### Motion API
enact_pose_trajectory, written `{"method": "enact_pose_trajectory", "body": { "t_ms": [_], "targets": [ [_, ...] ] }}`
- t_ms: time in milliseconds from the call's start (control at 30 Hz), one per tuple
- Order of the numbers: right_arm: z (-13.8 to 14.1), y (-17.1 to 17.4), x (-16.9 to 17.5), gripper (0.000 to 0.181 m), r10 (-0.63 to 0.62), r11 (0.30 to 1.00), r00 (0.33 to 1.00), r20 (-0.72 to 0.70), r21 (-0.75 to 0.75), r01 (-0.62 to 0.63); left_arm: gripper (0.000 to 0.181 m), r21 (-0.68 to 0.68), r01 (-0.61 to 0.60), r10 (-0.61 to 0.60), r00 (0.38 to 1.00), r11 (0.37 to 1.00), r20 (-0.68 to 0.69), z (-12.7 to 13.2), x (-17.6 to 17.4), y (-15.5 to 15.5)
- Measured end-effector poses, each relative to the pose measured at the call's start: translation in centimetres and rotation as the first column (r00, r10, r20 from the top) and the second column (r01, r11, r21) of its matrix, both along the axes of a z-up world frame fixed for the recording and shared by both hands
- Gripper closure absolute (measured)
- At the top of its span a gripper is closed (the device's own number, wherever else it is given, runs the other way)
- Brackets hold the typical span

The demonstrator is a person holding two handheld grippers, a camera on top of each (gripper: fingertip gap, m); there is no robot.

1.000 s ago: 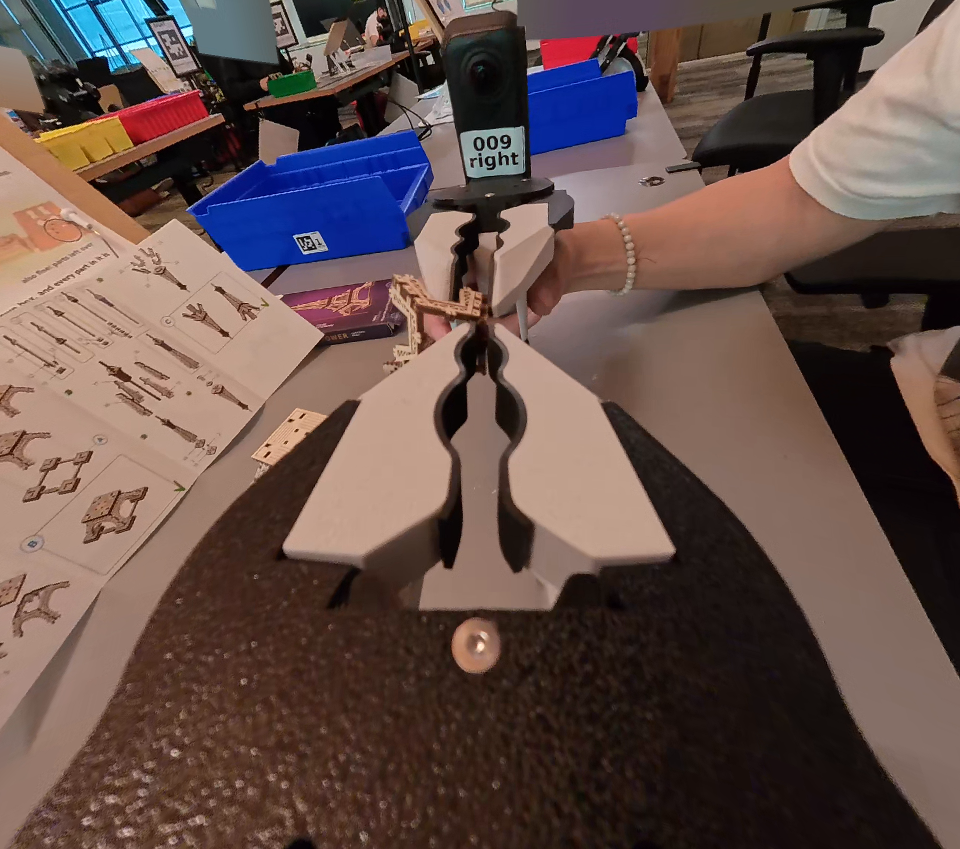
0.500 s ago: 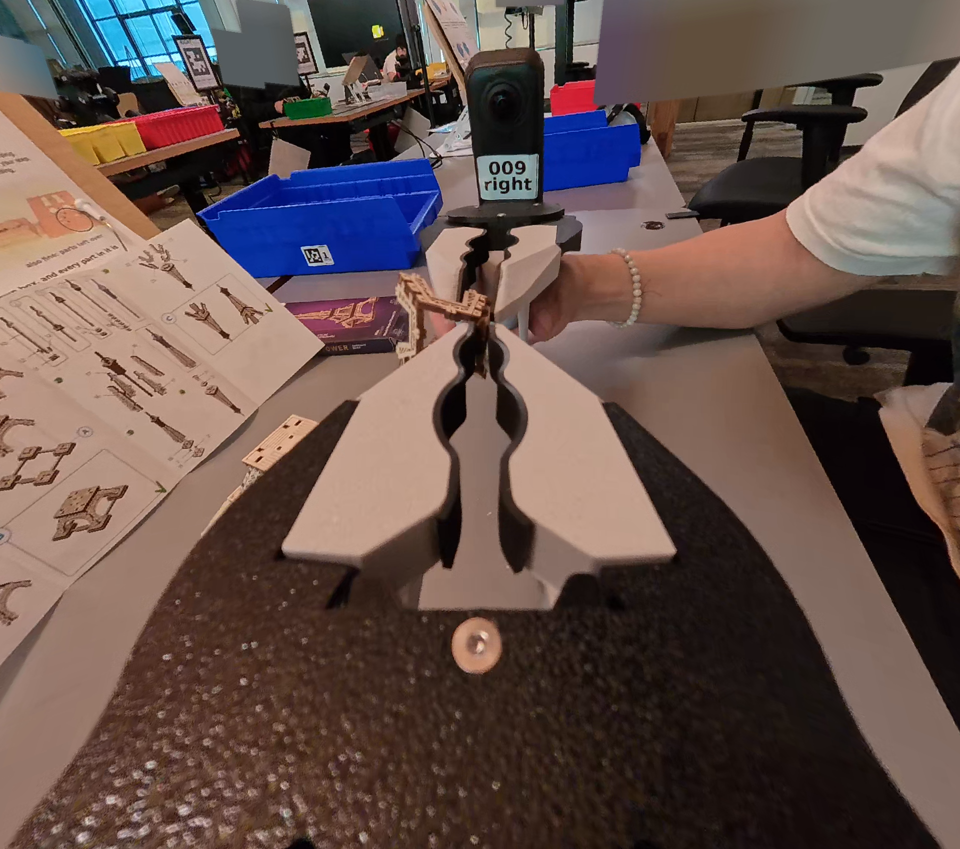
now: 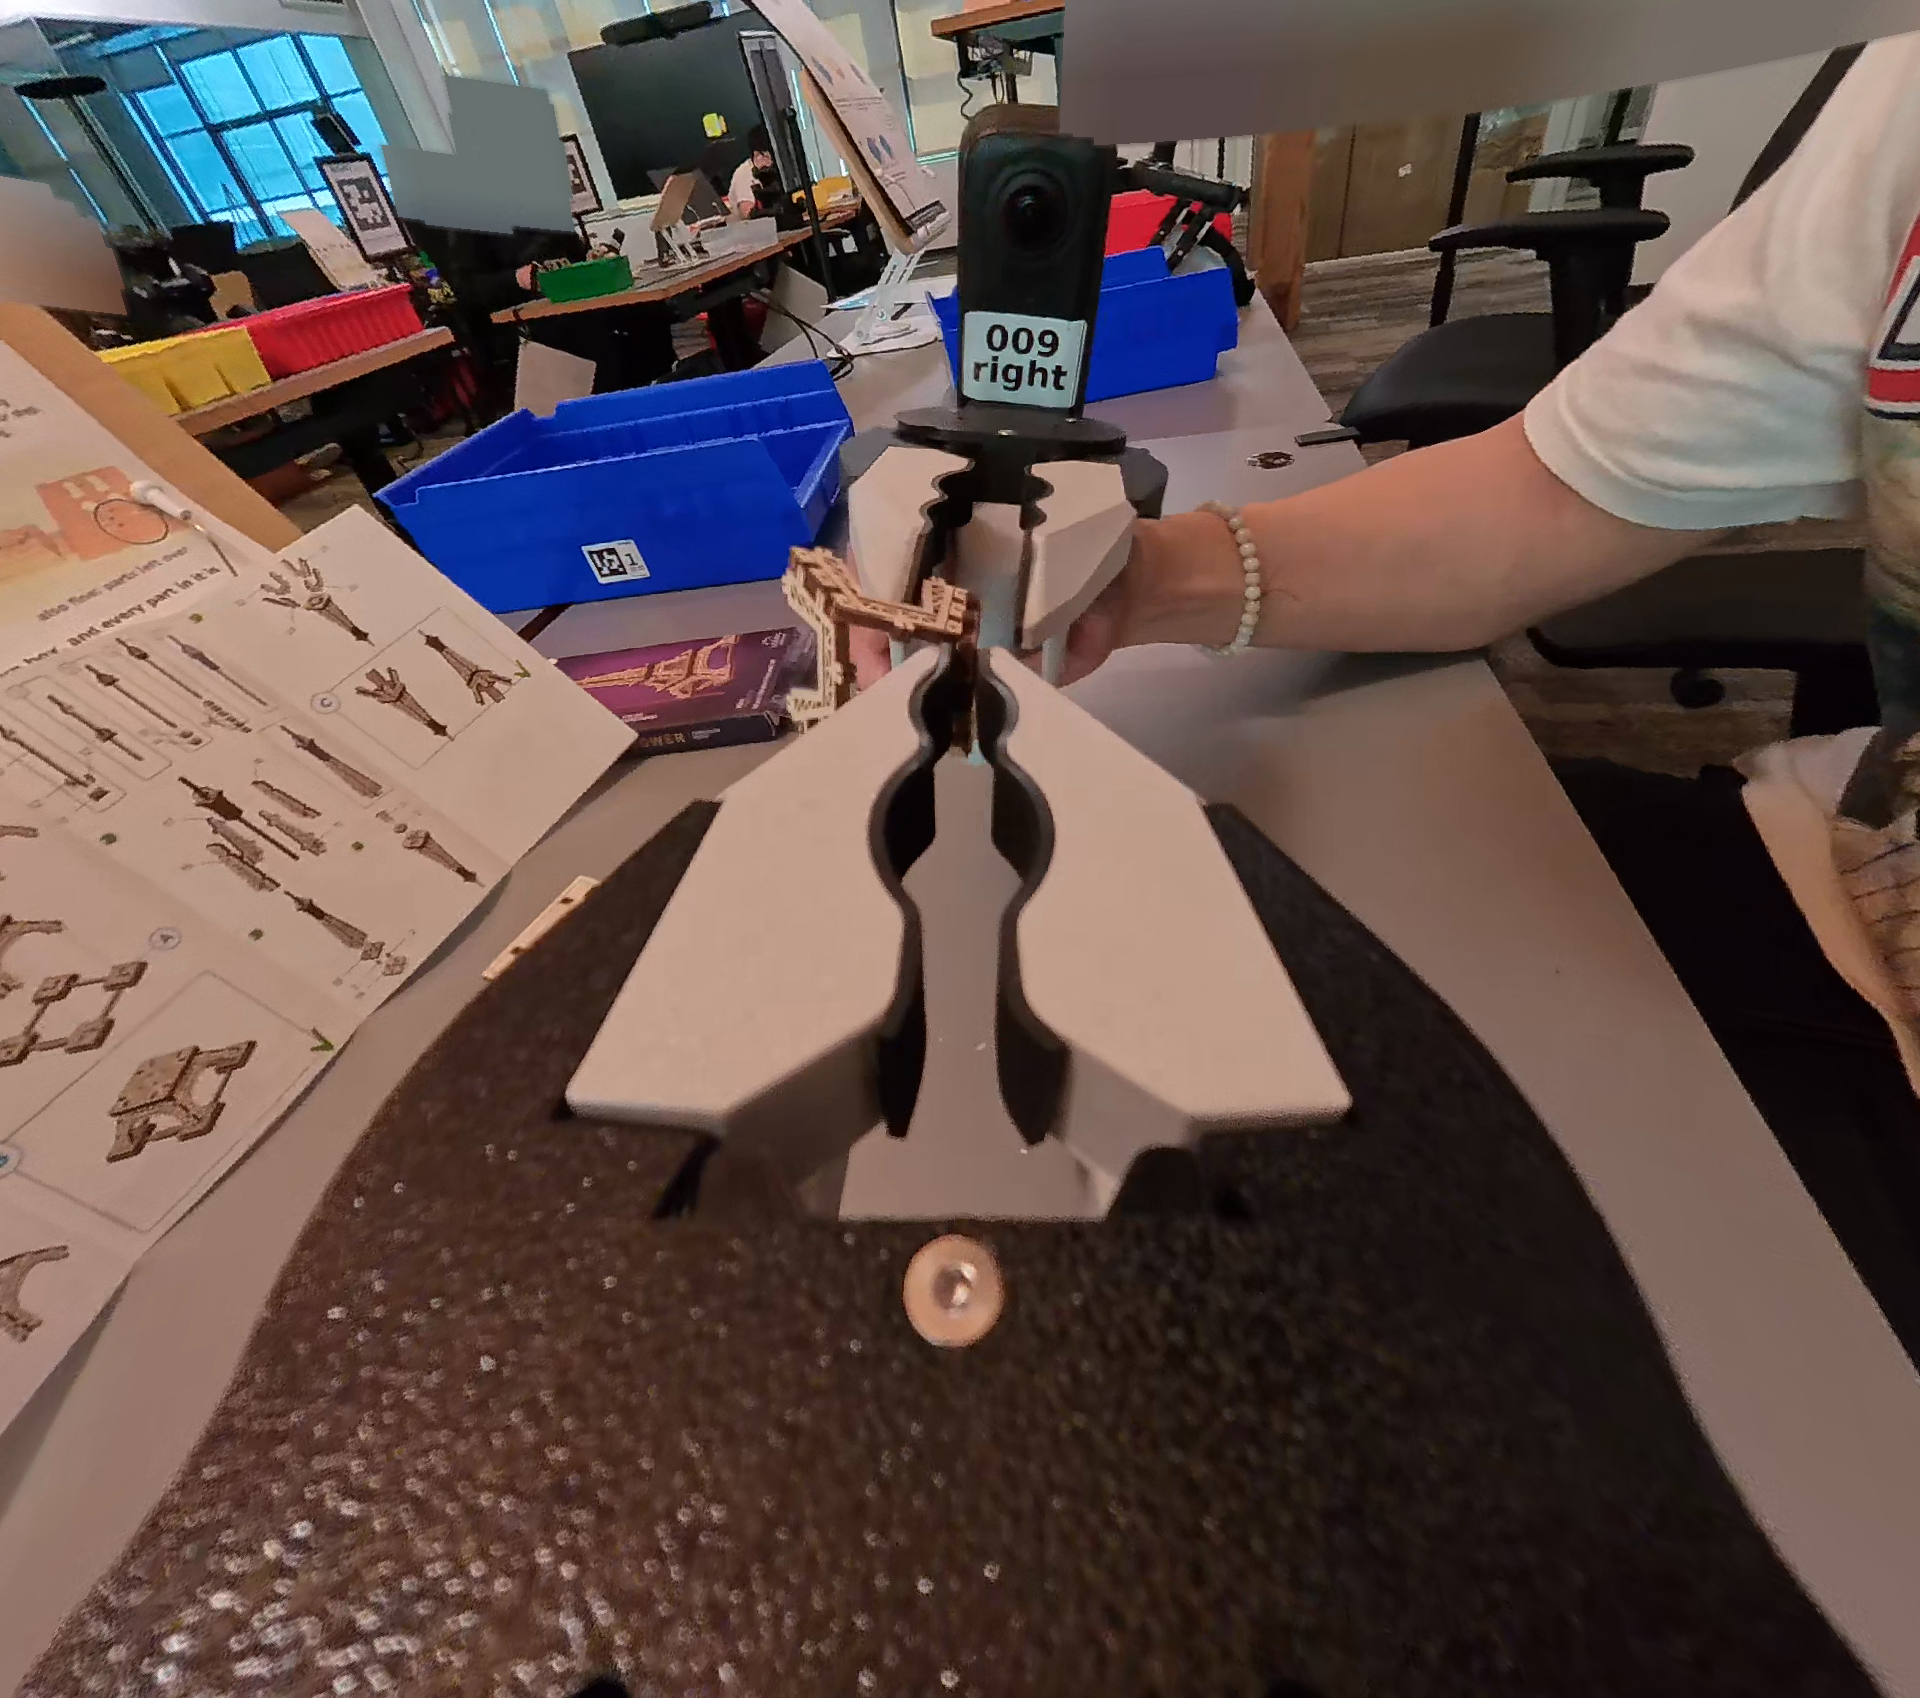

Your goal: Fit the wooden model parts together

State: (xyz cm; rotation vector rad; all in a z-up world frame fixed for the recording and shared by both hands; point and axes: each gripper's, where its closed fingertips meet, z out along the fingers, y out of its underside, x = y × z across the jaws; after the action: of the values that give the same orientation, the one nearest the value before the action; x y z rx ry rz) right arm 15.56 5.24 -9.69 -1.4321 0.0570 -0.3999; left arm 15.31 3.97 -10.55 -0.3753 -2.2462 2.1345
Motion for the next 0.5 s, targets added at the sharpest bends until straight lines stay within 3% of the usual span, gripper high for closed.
{"method": "enact_pose_trajectory", "body": {
  "t_ms": [233, 500],
  "targets": [
    [0.02, 0.04, -0.02, 0.169, 0.002, 1.000, 1.000, 0.002, 0.002, -0.002, 0.181, 0.019, -0.018, 0.016, 0.994, 1.000, 0.110, -0.09, -0.25, 0.11],
    [0.05, 0.23, 0.00, 0.171, -0.028, 0.999, 0.998, 0.050, -0.039, 0.030, 0.181, 0.008, -0.013, 0.012, 0.990, 1.000, 0.138, -0.07, -0.26, 0.28]
  ]
}}
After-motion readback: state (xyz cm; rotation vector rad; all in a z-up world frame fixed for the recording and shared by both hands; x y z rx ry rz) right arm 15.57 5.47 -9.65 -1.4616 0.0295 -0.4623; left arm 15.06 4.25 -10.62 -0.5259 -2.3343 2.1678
